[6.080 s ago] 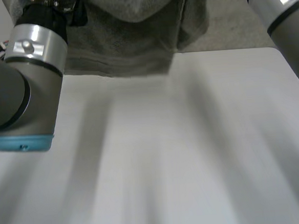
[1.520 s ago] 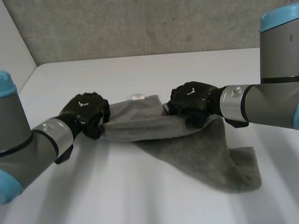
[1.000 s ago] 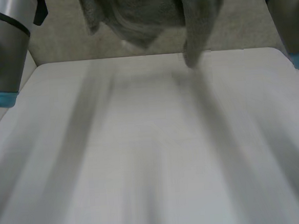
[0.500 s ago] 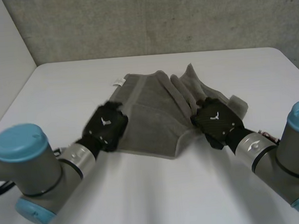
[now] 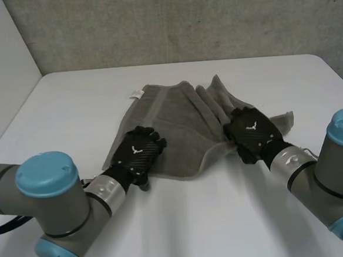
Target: Fold the towel.
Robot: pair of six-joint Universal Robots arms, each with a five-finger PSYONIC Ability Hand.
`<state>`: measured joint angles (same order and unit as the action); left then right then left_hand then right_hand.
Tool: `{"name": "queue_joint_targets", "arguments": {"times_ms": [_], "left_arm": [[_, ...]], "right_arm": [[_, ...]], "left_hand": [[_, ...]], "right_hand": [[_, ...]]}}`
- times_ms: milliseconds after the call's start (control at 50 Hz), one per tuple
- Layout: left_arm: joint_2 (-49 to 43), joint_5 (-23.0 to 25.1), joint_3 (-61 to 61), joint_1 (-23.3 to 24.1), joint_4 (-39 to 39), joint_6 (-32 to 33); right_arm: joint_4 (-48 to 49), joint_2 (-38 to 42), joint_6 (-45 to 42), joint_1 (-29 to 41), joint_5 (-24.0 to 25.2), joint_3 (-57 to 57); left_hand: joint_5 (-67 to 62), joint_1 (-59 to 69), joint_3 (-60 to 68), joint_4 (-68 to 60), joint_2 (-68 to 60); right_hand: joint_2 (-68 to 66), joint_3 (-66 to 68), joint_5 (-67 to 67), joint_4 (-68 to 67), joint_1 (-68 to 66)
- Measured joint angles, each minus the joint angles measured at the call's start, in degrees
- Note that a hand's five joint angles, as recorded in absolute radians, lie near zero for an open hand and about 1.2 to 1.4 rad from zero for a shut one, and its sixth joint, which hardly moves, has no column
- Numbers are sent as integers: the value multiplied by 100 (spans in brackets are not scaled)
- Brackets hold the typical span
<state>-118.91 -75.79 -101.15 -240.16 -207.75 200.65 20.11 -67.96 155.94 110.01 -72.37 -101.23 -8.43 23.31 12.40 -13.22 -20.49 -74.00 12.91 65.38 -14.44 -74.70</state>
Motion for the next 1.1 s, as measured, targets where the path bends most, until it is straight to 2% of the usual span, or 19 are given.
{"name": "queue_joint_targets", "arguments": {"times_ms": [200,360,480,520,580,640,680,780,980,1020,1100], "left_arm": [[-162,-532,493,547,-31,-460],[-504,-883,837,687,-28,-878],[-831,-1081,1037,737,-24,-1015],[-953,-1170,1106,758,-14,-1124],[-1107,-1324,1206,791,8,-1376],[-1186,-1489,1305,800,32,-1648],[-1189,-1562,1345,785,46,-1741],[-1079,-1702,1384,646,120,-1811],[-446,-1713,1098,32,383,-1624],[-355,-1700,1033,-2,424,-1600],[-63,-1649,874,-3,568,-1457]], "right_arm": [[-485,-199,1252,24,-152,483],[-912,-630,2120,29,-56,594],[-948,-880,2382,-2,-40,524],[-943,-968,2409,-15,-37,483],[-927,-1064,2412,-27,-31,426],[-922,-1096,2374,-28,-23,396],[-922,-1082,2333,-28,-21,392],[-925,-945,2021,-43,-9,391],[-1026,-466,414,-102,136,177],[-1055,-422,215,-105,154,152],[-1327,-351,-139,-117,255,190]], "left_hand": [[148,-142,0,0,133],[145,-142,0,0,134],[76,-142,0,0,128],[-393,33,0,0,-234],[-2069,1654,0,0,-1969],[-5102,4605,0,0,-4953],[-5680,5062,0,0,-5416],[-5715,5069,0,0,-5416],[-5730,5069,0,0,-5491],[-5740,5069,0,0,-5522],[-5807,5096,0,0,-5533]], "right_hand": [[0,0,0,0,0],[0,0,0,0,0],[0,0,0,0,0],[0,0,1,0,0],[0,0,1,0,0],[0,0,1,0,0],[0,0,1,0,0],[0,0,1,0,0],[36,0,-55,0,44],[713,0,-690,0,631],[3036,0,-3160,0,3022]]}}
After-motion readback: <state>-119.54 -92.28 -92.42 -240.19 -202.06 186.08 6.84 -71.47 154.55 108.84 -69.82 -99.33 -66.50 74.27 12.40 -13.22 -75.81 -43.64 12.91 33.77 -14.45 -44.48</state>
